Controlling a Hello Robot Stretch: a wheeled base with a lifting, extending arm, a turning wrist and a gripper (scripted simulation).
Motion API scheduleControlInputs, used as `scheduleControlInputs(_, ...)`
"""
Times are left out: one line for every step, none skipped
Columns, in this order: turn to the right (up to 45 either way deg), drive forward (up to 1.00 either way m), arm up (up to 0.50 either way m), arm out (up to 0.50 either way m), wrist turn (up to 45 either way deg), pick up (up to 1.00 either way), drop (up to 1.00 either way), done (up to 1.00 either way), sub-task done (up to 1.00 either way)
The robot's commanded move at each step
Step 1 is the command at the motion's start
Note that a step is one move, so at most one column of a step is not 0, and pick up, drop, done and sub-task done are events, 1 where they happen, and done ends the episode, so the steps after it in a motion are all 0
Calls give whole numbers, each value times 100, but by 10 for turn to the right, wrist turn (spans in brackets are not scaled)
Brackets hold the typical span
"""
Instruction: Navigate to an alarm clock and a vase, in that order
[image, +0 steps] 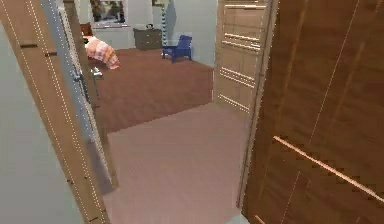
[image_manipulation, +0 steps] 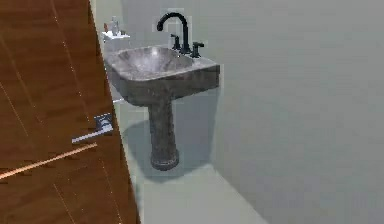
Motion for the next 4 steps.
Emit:
scheduleControlInputs(0,55,0,0,0,0,0,0,0)
scheduleControlInputs(-180,0,0,0,0,0,0,0,0)
scheduleControlInputs(0,75,0,0,0,0,0,0,0)
scheduleControlInputs(-120,0,0,0,0,0,0,0,0)
